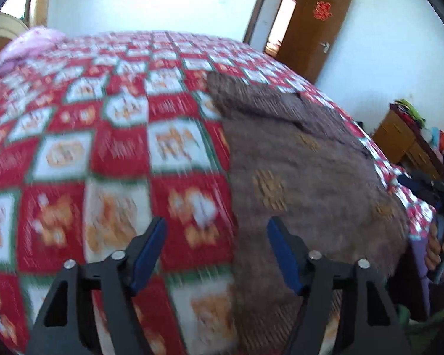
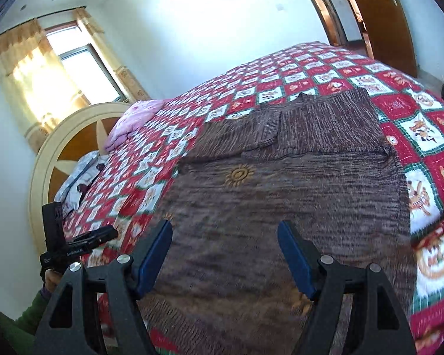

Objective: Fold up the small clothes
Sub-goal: 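Grasp the sweater hem with the left tool and lift it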

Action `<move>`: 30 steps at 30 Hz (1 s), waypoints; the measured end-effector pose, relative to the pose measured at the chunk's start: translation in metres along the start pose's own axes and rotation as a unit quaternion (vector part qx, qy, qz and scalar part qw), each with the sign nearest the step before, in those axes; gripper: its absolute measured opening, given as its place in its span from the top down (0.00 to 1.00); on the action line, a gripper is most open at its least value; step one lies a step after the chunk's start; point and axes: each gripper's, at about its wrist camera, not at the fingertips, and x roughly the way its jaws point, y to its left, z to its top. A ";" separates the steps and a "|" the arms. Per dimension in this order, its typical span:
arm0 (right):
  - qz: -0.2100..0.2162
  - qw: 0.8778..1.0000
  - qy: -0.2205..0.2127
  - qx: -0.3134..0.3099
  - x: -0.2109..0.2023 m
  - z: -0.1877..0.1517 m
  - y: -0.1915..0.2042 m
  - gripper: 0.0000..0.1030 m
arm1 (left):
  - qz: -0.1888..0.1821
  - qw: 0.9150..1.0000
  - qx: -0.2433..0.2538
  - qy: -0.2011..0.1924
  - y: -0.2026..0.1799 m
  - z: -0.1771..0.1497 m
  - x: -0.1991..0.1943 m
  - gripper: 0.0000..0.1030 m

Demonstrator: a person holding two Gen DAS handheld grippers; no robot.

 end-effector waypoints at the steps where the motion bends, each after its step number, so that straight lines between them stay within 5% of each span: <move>1: 0.002 1.000 0.001 0.001 -0.004 -0.005 0.003 0.28 | -0.012 1.000 0.001 0.018 -0.003 -0.007 0.003 0.40; 6: -0.004 1.000 0.002 -0.001 -0.015 -0.021 0.010 0.28 | -0.013 0.997 0.024 0.067 -0.019 -0.026 0.013 0.44; 14: -0.028 0.999 0.018 -0.023 -0.021 -0.037 0.016 0.28 | -0.040 0.990 -0.004 0.134 -0.024 -0.052 0.017 0.51; 17: -0.020 1.000 0.018 -0.005 -0.018 -0.039 0.011 0.28 | -0.033 0.991 -0.016 0.131 -0.028 -0.054 0.018 0.56; 20: -0.007 1.000 0.021 0.004 -0.013 -0.039 0.011 0.28 | -0.039 0.988 -0.032 0.147 -0.027 -0.054 0.021 0.86; 25: 0.014 0.999 0.042 -0.012 0.002 -0.045 0.025 0.28 | -0.045 0.987 -0.043 0.149 -0.030 -0.048 0.023 0.90; 30: 0.021 0.995 0.089 -0.041 0.031 -0.059 0.041 0.28 | -0.095 0.985 -0.041 0.136 -0.045 -0.027 0.030 0.90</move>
